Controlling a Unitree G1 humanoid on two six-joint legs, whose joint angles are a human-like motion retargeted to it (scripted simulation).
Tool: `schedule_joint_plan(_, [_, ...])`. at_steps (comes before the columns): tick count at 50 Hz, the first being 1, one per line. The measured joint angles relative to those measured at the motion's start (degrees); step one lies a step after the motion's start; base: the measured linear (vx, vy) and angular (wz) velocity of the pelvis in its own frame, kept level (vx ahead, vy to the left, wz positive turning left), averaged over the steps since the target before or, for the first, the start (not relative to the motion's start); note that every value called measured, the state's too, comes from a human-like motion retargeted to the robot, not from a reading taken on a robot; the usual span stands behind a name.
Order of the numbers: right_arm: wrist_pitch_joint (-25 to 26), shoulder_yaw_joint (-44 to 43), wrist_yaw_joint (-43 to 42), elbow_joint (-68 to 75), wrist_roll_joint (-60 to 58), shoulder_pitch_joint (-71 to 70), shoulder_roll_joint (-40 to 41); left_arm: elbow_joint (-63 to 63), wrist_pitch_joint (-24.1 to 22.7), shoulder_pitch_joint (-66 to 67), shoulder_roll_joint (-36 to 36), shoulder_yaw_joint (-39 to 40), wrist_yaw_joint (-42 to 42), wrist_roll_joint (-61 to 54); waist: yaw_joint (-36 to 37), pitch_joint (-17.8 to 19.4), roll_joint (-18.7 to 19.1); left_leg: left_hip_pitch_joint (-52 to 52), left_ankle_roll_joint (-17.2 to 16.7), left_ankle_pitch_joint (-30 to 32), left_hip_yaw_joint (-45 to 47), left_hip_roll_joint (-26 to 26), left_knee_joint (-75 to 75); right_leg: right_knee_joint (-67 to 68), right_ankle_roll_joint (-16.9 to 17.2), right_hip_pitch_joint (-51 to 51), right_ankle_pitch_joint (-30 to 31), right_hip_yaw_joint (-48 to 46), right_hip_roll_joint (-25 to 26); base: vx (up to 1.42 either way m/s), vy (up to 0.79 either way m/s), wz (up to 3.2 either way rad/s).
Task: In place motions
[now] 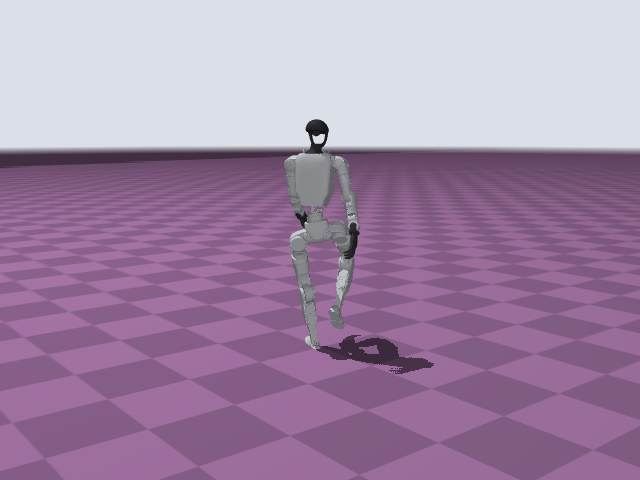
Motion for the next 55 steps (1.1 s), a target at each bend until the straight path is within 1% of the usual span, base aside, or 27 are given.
schedule_joint_plan(2, [-1.1, -3.6, -3.0, 0.0, 1.9, 3.7, -1.1, -5.0, -1.1, 0.2, 1.0, -0.2, 4.5, 2.0, -1.8, -2.1, 1.0, -1.9, 0.4, 0.2, -0.7, 0.4, 0.1, 3.4, 1.2, -6.6, -1.4, 1.4, 1.5, 0.10, -0.06, 0.24])
schedule_joint_plan(5, [-3.5, -8.2, -5.6, 0.0, 6.2, 8.3, -1.4, -10.5, -3.0, 1.3, 1.1, -3.2, 10.3, 0.4, -0.6, -4.9, 1.8, -2.6, 0.2, 0.4, -0.5, 0.9, -0.5, 4.4, -0.3, -9.6, -2.9, 0.4, 0.5, 0.14, -0.07, -0.11])
schedule_joint_plan(7, [-4.2, -8.1, -5.4, 0.0, 7.8, 8.5, -0.9, -12.0, -3.8, 2.0, 0.5, -3.2, 11.1, -1.2, 0.0, -4.8, 1.3, -2.2, 0.1, 0.3, 0.6, 0.9, -0.8, 1.7, -0.6, -7.3, -2.9, 0.5, 0.6, -0.02, -0.02, -0.42])
schedule_joint_plan(10, [-4.5, -6.7, -5.2, -0.4, 7.7, 8.1, 0.5, -11.8, -4.0, 4.9, -1.9, -2.7, 10.0, -3.0, 1.3, -6.1, 1.3, -1.4, -0.2, -0.1, 2.9, 1.0, -1.8, -7.8, 0.0, 0.9, -1.9, 0.6, 2.7, 0.11, -0.01, -0.64])
schedule_joint_plan(13, [-4.1, -3.7, -3.2, -1.9, 5.7, 5.3, 2.4, -8.9, -3.1, 9.5, -3.5, -2.8, 6.9, -4.3, 4.2, -7.4, 0.0, 1.0, -0.6, -0.9, 6.8, -0.3, -2.9, -23.9, 1.5, 13.1, 0.3, 4.0, 7.3, 0.23, -0.06, -0.91])
schedule_joint_plan(15, [-4.0, -1.3, -1.5, -4.7, 3.2, 2.7, 5.3, -5.0, -1.7, 14.2, -4.9, -3.4, 5.5, -4.1, 5.5, -8.4, -1.6, 2.8, -0.9, -2.0, 8.7, -2.1, -3.0, -44.3, 4.4, 26.4, 3.5, 7.3, 10.5, 0.34, -0.11, -0.44])
schedule_joint_plan(16, [-4.5, -0.3, -1.4, -6.4, 2.3, 1.9, 6.6, -3.3, -1.0, 16.5, -5.6, -3.5, 5.1, -3.6, 4.8, -9.4, -2.8, 2.8, -0.7, -2.6, 8.2, -4.1, -2.4, -55.0, 7.4, 32.3, 6.9, 6.6, 10.1, 0.40, -0.14, 0.29])
schedule_joint_plan(17, [-4.9, 0.9, -1.3, -8.2, 1.4, 1.2, 7.9, -1.5, -0.4, 18.8, -6.2, -3.4, 4.7, -3.1, 4.3, -10.2, -3.8, 2.9, -0.6, -3.2, 8.0, -5.6, -1.8, -64.1, 8.6, 37.5, 6.6, 5.8, 9.8, 0.42, -0.18, 0.36])
schedule_joint_plan(18, [-5.4, 2.2, -1.3, -10.0, 0.7, 0.6, 9.0, 0.3, 0.0, 20.8, -6.4, -2.9, 4.0, -2.6, 4.4, -10.8, -4.5, 3.1, -0.7, -3.8, 8.5, -6.4, -1.1, -70.0, 6.4, 41.5, -0.9, 4.6, 10.1, 0.47, -0.21, -0.29])
schedule_joint_plan(19, [-5.8, 3.9, -1.2, -12.3, -0.2, 0.0, 10.4, 2.7, 0.4, 22.9, -6.4, -1.8, 2.8, -1.4, 5.6, -11.9, -6.0, 3.4, -0.9, -4.7, 10.3, -7.6, 0.0, -75.2, 4.4, 44.6, -4.0, -0.6, 8.7, 0.55, -0.23, -0.98])
schedule_joint_plan(20, [-6.3, 5.9, -1.0, -14.8, -1.0, -0.5, 12.0, 5.4, 0.8, 25.0, -6.3, -0.3, 1.2, 0.1, 7.4, -13.3, -7.9, 3.7, -1.0, -5.7, 12.7, -9.0, 1.3, -80.0, 2.4, 47.3, -4.9, -7.8, 6.5, 0.50, -0.16, -1.28])
schedule_joint_plan(23, [-7.3, 8.9, 3.0, -21.3, -2.7, -4.6, 15.3, 16.3, 3.6, 27.8, -6.8, 1.3, 1.7, 6.0, 13.3, -16.6, -10.0, -1.1, -0.1, -5.3, 14.3, -10.0, 5.5, -82.3, 7.1, 44.6, -2.1, 1.8, 4.2, 0.16, -0.08, -0.36])
schedule_joint_plan(24, [-7.7, 10.0, 4.6, -24.2, -3.2, -6.5, 15.9, 20.1, 4.0, 27.9, -6.9, 2.0, 3.9, 6.1, 9.7, -16.5, -9.1, 0.0, -0.3, -5.4, 10.0, -10.4, 4.8, -82.9, 7.8, 45.0, -1.8, -4.7, 4.0, -0.19, -0.09, 2.88])
schedule_joint_plan(25, [-8.2, 11.3, 6.1, -27.0, -3.5, -8.4, 16.3, 23.3, 4.1, 27.9, -6.8, 2.7, 6.4, 5.1, 3.4, -15.9, -7.8, 2.8, -0.8, -5.9, 3.9, -11.1, 3.0, -83.4, 8.1, 46.3, -1.9, -16.5, 4.0, -0.19, -0.05, 4.28])
schedule_joint_plan(27, [-9.5, 14.8, 8.4, -31.8, -3.7, -11.9, 16.7, 25.7, 2.7, 29.7, -6.1, 4.2, 8.4, 0.7, -5.3, -14.8, -6.8, 5.7, -0.6, -5.6, -2.5, -13.1, 0.0, -83.2, 8.2, 47.4, -3.2, -20.5, 4.1, -0.03, 0.02, 2.69])
schedule_joint_plan(28, [-9.9, 17.1, 9.4, -34.0, -3.8, -13.1, 17.0, 26.6, 1.7, 30.5, -6.1, 6.0, 8.4, -1.5, -5.3, -14.6, -7.5, 5.2, -2.5, -5.4, -0.2, -11.8, 0.3, -83.1, 7.9, 47.1, -3.2, -16.6, 3.5, 0.14, 0.06, -1.73])
schedule_joint_plan(30, [-10.4, 22.0, 10.7, -38.8, -3.5, -14.1, 17.6, 29.2, 2.0, 31.3, -6.4, 11.3, 7.0, -3.0, 7.2, -14.1, -7.7, 1.6, -1.1, -4.1, 15.9, -9.3, 0.6, -83.1, 6.2, 44.2, -1.3, -1.3, 6.1, 0.16, 0.08, -4.63])
schedule_joint_plan(33, [-10.9, 21.3, 10.2, -42.5, -2.9, -13.7, 17.3, 30.8, 6.8, 31.4, -6.4, 12.5, 5.4, -0.6, 3.3, -14.6, -6.7, 2.3, -1.9, -3.4, 10.9, -9.5, -0.3, -83.8, 6.6, 44.5, -1.4, -5.5, 6.0, -0.01, 0.03, 0.34])
schedule_joint_plan(35, [-10.8, 20.6, 9.3, -42.9, -1.6, -13.1, 17.0, 29.5, 7.2, 31.4, -5.7, 12.4, 4.0, 0.5, 4.3, -13.9, -7.7, 2.6, -2.2, -2.5, 10.8, -10.0, -1.3, -84.0, 6.4, 44.8, -1.3, -5.7, 5.6, -0.10, 0.00, 0.24])
schedule_joint_plan(40, [-8.9, 18.1, 9.6, -34.8, -1.2, -10.6, 16.2, 25.3, 6.0, 32.4, -4.6, 8.7, 2.3, 4.7, 7.5, -14.7, -8.5, 4.4, -2.3, -0.6, 11.8, -11.2, -5.7, -83.8, 6.5, 44.4, -1.4, -5.2, 5.2, 0.03, 0.01, -0.05])
schedule_joint_plan(44, [-7.0, 17.7, 10.7, -24.3, -6.8, -9.8, 14.6, 23.8, 7.3, 31.3, -5.2, 7.6, 3.9, 6.1, 6.5, -15.4, -7.7, 4.2, -2.6, 0.4, 11.4, -11.1, -7.4, -83.9, 6.8, 43.7, -1.4, -5.9, 5.4, -0.05, 0.02, 0.07])
schedule_joint_plan(48, [-4.8, 17.3, 7.6, -12.4, -10.3, -9.1, 12.8, 22.0, 8.0, 30.3, -5.8, 6.3, 4.0, 6.7, 6.4, -16.2, -7.2, 3.6, -2.5, 0.5, 11.4, -11.1, -7.6, -83.8, 7.0, 43.0, -1.7, -6.2, 5.2, -0.02, 0.03, -0.09])
schedule_joint_plan(50, [-3.3, 16.7, 5.5, -8.0, -10.6, -8.4, 12.0, 21.0, 7.6, 29.9, -5.9, 5.8, 3.4, 7.4, 8.4, -16.3, -7.3, 3.6, -2.6, 0.3, 13.4, -11.0, -7.8, -83.6, 6.9, 43.0, -2.4, -4.4, 5.5, -0.04, 0.05, -1.35])
schedule_joint_plan(51, [-3.1, 16.6, 4.6, -6.8, -10.5, -8.1, 11.7, 20.5, 7.4, 29.8, -5.7, 6.1, 3.1, 7.8, 13.1, -16.4, -7.7, 3.7, -3.1, -0.2, 18.3, -10.2, -8.1, -82.5, 7.0, 42.3, -3.3, 0.4, 6.1, -0.03, 0.04, -2.34])
schedule_joint_plan(52, [-2.9, 15.9, 3.8, -5.7, -10.3, -7.5, 11.4, 20.1, 7.2, 29.6, -5.6, 5.9, 2.9, 8.1, 14.9, -16.5, -7.8, 3.8, -3.2, -0.4, 20.0, -10.0, -8.3, -82.0, 6.9, 41.9, -3.7, 2.1, 6.3, 0.00, 0.03, -0.64])
schedule_joint_plan(53, [-2.9, 14.1, 3.2, -5.0, -10.0, -6.5, 11.1, 19.7, 7.1, 29.6, -5.6, 4.7, 2.7, 8.4, 10.9, -16.3, -7.4, 3.7, -2.7, 0.0, 15.5, -10.7, -7.8, -82.7, 6.6, 42.1, -2.8, -2.5, 5.7, 0.01, 0.02, 1.39])
schedule_joint_plan(55, [-3.1, 12.7, 3.2, -4.8, -9.9, -5.1, 10.6, 19.3, 6.9, 29.7, -5.4, 4.3, 2.5, 8.6, 8.2, -16.4, -7.2, 3.6, -2.4, 0.4, 13.0, -11.2, -7.8, -83.4, 6.5, 42.7, -2.7, -5.0, 5.6, 0.02, 0.00, 1.43])
